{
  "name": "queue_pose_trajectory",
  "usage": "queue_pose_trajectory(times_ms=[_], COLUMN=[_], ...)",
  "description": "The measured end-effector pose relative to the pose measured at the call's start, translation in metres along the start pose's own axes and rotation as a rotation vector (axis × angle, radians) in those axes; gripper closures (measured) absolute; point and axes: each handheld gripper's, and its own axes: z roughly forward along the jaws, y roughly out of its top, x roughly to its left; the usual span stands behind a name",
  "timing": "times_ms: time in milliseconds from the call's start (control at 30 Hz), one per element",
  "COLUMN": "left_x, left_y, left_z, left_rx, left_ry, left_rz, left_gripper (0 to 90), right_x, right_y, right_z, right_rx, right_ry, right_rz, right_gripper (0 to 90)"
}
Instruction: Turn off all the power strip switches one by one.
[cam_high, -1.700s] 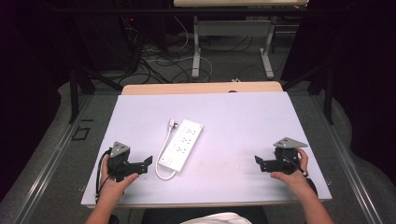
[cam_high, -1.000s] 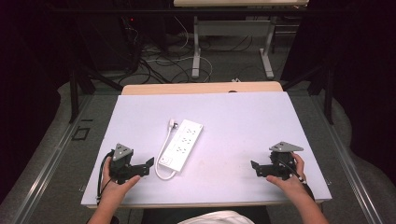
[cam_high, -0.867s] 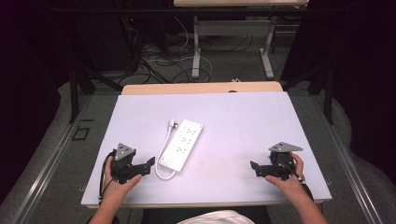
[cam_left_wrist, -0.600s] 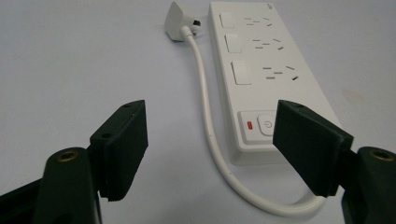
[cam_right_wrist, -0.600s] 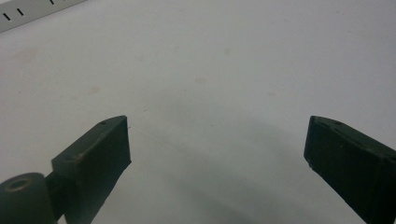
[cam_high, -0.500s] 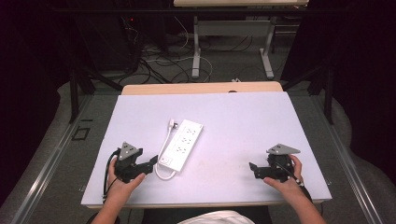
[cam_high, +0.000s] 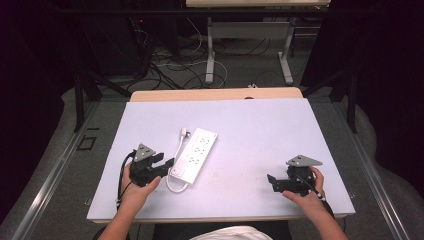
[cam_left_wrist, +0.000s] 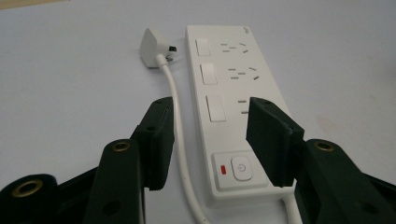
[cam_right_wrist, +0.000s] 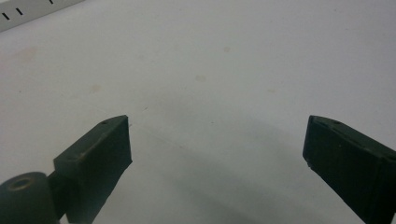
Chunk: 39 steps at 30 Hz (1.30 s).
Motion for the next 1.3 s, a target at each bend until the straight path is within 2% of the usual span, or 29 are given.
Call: queue_pose_trajectory(times_ms=[67,233,267,333,467,533,667,733,833,933,1000,1033,1200,1300], left_x=[0.0,-0.004,-0.006,-0.006,-0.01,-0.011,-0.012,-0.011,-0.012,-0.013,-0.015,-0.014,-0.015,-0.015], left_y=[0.002,0.011,0.013,0.014,0.016,0.014,0.009,0.006,0.004,0.003,0.002,0.001,-0.001,-0.002], left_z=[0.001,0.009,0.011,0.012,0.016,0.018,0.019,0.019,0.019,0.02,0.02,0.021,0.022,0.023], left_rx=[0.004,0.012,0.015,0.026,0.038,0.048,0.065,0.091,0.101,0.112,0.12,0.129,0.145,0.172], left_ry=[0.008,-0.015,-0.024,-0.027,-0.034,-0.041,-0.026,-0.032,-0.023,-0.017,-0.027,-0.028,-0.031,-0.036], left_rz=[-0.001,-0.015,-0.032,-0.026,-0.04,-0.033,-0.026,-0.011,-0.014,0.007,-0.017,-0.005,0.0,-0.001], left_gripper=[51.5,55.1,56.4,58.9,62.2,64.1,69.1,72.4,75.3,78.1,79.9,80.9,85.1,87.2], right_x=[0.0,0.0,0.001,0.001,0.0,0.0,-0.001,-0.001,-0.001,-0.002,-0.003,-0.003,-0.005,-0.004], right_y=[0.0,0.0,0.0,0.0,-0.001,-0.001,-0.002,-0.002,-0.002,-0.002,-0.003,-0.003,-0.003,-0.002], right_z=[0.0,0.0,0.001,0.001,0.002,0.002,0.003,0.004,0.004,0.004,0.004,0.004,0.004,0.004], right_rx=[-0.005,0.0,0.003,0.002,0.003,0.007,0.011,0.014,0.017,0.017,0.02,0.019,0.02,0.019], right_ry=[0.009,0.005,0.006,0.003,0.003,0.0,0.008,0.006,0.006,0.009,0.011,0.009,0.007,0.014], right_rz=[0.014,0.008,0.008,0.0,0.006,0.008,0.003,0.006,0.005,0.003,0.008,0.006,0.011,0.01], right_gripper=[7.3,7.4,7.4,7.4,7.5,8.2,9.0,9.1,9.1,9.4,9.8,9.9,10.6,10.9])
